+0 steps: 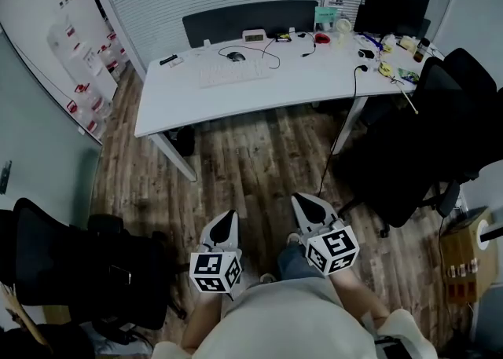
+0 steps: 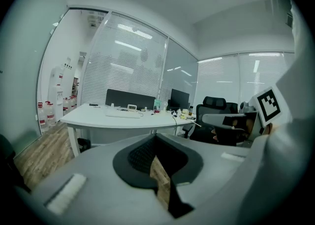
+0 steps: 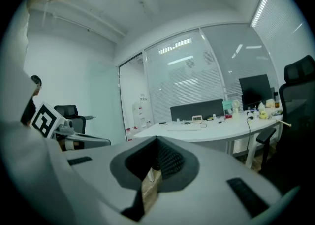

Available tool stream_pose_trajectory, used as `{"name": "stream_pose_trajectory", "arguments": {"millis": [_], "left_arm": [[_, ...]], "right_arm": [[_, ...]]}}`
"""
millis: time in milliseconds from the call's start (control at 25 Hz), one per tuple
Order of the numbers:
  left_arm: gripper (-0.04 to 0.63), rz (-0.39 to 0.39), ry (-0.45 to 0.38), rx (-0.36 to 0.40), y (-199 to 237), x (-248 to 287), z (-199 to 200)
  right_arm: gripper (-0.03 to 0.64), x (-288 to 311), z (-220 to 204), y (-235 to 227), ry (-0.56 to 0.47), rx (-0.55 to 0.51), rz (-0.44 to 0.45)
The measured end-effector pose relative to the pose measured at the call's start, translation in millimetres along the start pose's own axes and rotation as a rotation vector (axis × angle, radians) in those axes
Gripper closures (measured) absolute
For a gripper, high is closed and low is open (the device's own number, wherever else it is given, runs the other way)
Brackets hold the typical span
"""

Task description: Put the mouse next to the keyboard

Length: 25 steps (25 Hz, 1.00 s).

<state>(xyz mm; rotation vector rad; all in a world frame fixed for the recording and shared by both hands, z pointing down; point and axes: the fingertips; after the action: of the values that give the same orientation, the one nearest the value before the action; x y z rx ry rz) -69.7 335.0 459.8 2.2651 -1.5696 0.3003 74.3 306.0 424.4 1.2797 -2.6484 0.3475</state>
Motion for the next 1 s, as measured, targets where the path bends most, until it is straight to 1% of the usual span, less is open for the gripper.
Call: {"name": "stream_pose_trajectory", "arguments": {"millis": [120,280,320,360,440,520,640,800,1000], "left_arm": [[0.584,0.006,-0.015,-0.009,5,-6,2],[0.578,0.007,-0.041,-0.033,12,-15,5],[0.542,0.003,-0.044,-0.042,14,-17,4],[0.486,-0.002,-0.046,-0.049,15,-19,3],[0.455,-0.018,-0.052,-0.054,16,-22,3],[0.396,-0.032,-0.059,-0.05,15,-23,2],[0.326,-0.032,-0.066,-0.05,17,-20,-1],[0.296,-0.024,-0.047,-0.062,22,-11,-6],[0.295,-0.007,-0.042,-0.065,35,12,-2]], "right_arm": [[0.615,-2,3,5,-0.006,-0.005,-0.009],[0.614,-5,5,12,-0.008,-0.049,-0.031],[0.573,-5,5,14,-0.009,-0.051,-0.03],[0.53,-5,4,16,-0.007,-0.049,-0.025],[0.482,-4,4,21,0.0,-0.043,-0.011],[0.409,-4,3,23,0.007,-0.038,0.005],[0.321,0,1,22,0.0,-0.023,0.018],[0.26,10,3,19,-0.011,-0.016,0.037],[0.229,37,8,5,-0.01,-0.021,0.056]]}}
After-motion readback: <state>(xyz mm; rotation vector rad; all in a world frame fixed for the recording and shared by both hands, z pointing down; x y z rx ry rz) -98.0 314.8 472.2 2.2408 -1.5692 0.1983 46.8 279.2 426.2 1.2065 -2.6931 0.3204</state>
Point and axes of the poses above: the fingertips, and each gripper's own axes: x forward along the fingers, y to its left, z out of its top, and after that the axes turned 6 degrees about y, right-handed
